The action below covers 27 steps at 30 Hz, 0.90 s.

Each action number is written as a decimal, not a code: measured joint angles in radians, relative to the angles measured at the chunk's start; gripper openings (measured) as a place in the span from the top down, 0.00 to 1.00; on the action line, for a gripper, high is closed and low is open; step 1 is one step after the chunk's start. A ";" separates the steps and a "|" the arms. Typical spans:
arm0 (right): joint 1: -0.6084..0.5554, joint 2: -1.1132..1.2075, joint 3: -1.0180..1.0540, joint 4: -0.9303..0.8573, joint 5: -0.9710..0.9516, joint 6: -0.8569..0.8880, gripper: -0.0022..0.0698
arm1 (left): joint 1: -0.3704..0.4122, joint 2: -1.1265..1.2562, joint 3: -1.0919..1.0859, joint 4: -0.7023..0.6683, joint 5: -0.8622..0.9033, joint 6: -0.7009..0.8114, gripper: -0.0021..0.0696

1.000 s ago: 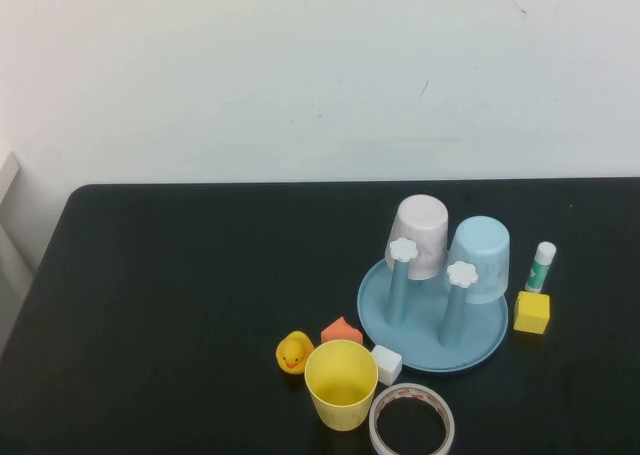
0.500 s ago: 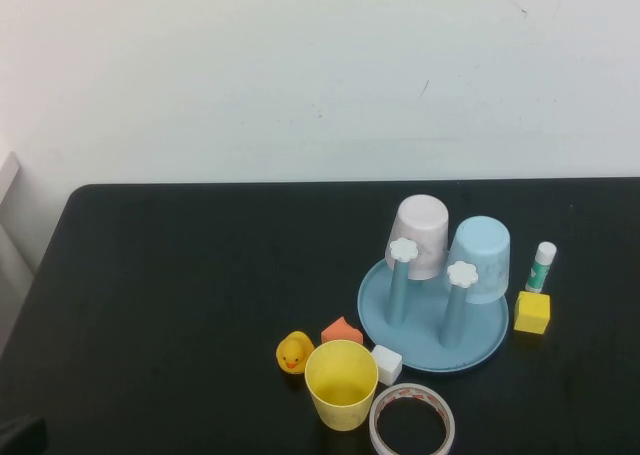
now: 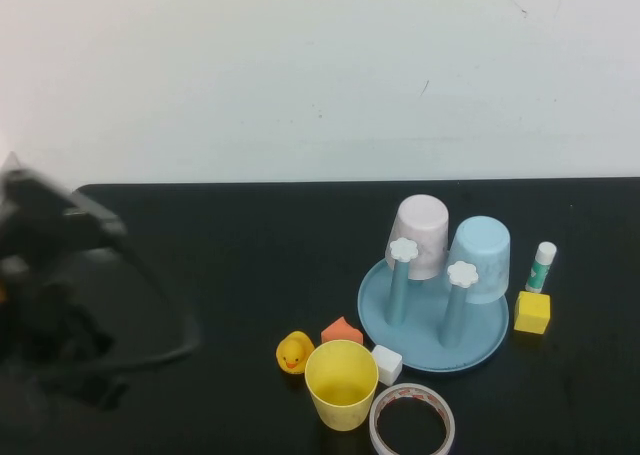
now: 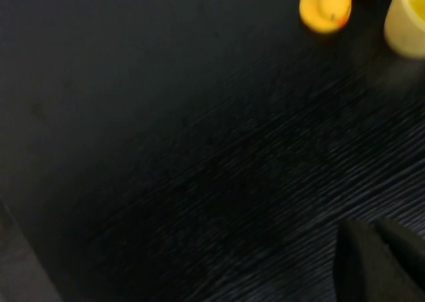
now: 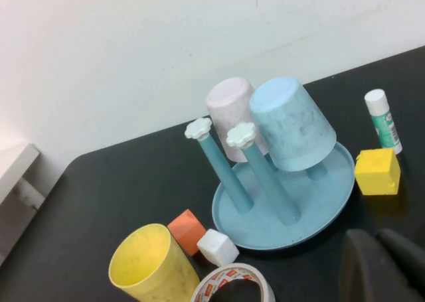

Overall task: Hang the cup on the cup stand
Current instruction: Pick up the cup from the table

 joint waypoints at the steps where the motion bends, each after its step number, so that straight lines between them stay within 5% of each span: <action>1: 0.000 0.000 0.000 0.000 0.002 0.000 0.97 | -0.041 0.048 -0.024 0.045 0.004 -0.031 0.97; 6: 0.000 0.000 0.000 -0.004 0.011 0.000 0.97 | -0.195 0.242 -0.127 0.166 0.011 -0.128 0.97; 12: 0.000 0.000 0.000 -0.004 0.015 0.000 0.97 | -0.292 0.431 -0.252 0.178 0.011 -0.165 0.92; 19: 0.000 0.000 0.000 -0.004 0.017 0.000 0.97 | -0.314 0.636 -0.384 0.080 0.011 -0.170 0.45; 27: 0.000 0.000 0.000 -0.004 0.017 0.000 0.97 | -0.314 0.844 -0.513 -0.006 -0.020 -0.188 0.33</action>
